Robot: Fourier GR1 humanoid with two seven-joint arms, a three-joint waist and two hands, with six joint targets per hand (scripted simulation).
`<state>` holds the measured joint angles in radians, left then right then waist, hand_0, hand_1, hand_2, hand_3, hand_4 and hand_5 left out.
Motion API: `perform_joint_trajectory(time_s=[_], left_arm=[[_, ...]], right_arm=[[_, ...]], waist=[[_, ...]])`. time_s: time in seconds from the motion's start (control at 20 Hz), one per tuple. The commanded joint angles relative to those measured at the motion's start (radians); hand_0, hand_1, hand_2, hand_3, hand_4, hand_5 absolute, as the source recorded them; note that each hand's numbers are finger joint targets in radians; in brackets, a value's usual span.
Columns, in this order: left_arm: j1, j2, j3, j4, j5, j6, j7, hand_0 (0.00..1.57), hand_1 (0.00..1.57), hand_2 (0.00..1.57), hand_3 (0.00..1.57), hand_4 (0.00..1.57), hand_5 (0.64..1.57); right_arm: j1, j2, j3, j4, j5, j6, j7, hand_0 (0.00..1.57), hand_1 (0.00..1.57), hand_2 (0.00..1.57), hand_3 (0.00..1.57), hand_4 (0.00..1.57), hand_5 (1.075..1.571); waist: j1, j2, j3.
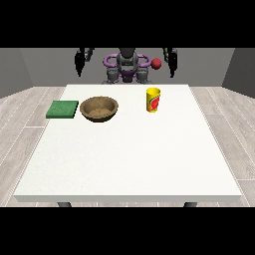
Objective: Pick the cup and pour the ball into the bowl, then pick the bowl and place it on the pad
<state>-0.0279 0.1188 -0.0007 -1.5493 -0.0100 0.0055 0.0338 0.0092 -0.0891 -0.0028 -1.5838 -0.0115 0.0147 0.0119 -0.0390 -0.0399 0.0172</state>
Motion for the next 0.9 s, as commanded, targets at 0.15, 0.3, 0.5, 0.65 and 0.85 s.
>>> perform_joint_trajectory(time_s=[0.15, 0.3, 0.5, 0.65, 0.85], left_arm=[[-0.019, 0.033, 0.016, -0.088, 0.015, -0.004, 0.081, 0.00, 0.00, 0.00, 0.00, 0.66, 1.566], [0.025, -0.094, 0.012, -0.143, 0.128, 0.044, 0.234, 0.00, 0.00, 0.00, 0.00, 0.66, 1.566], [0.021, -0.109, -0.017, -0.234, 0.139, 0.095, 0.404, 0.00, 0.00, 0.00, 0.00, 0.63, 1.564], [0.011, -0.117, -0.071, -0.347, 0.111, 0.115, 0.447, 0.00, 0.00, 0.00, 0.00, 0.60, 1.563], [-0.052, -0.115, -0.092, -0.415, 0.044, 0.159, 0.440, 0.00, 0.00, 0.00, 0.00, 0.56, 1.555]], right_arm=[[-0.016, -0.040, -0.011, -0.086, -0.008, 0.008, 0.082, 0.00, 0.00, 0.00, 0.00, 0.87, 1.533], [0.065, 0.018, -0.030, -0.128, -0.116, 0.000, 0.236, 0.00, 0.00, 0.00, 0.00, 0.87, 1.533], [0.049, 0.025, -0.018, -0.243, -0.125, -0.056, 0.408, 0.00, 0.00, 0.00, 0.00, 0.86, 1.532], [-0.007, -0.003, -0.048, -0.332, -0.122, -0.092, 0.494, 0.00, 0.00, 0.00, 0.00, 0.82, 1.528], [-0.001, -0.012, -0.071, -0.401, -0.110, -0.090, 0.433, 0.00, 0.00, 0.00, 0.00, 0.76, 1.548]], waist=[[0.005, -0.227, -0.0142], [-0.020, -0.373, -0.0170], [-0.013, -0.376, -0.0172], [0.023, -0.311, -0.0172], [0.020, -0.176, -0.0171]])
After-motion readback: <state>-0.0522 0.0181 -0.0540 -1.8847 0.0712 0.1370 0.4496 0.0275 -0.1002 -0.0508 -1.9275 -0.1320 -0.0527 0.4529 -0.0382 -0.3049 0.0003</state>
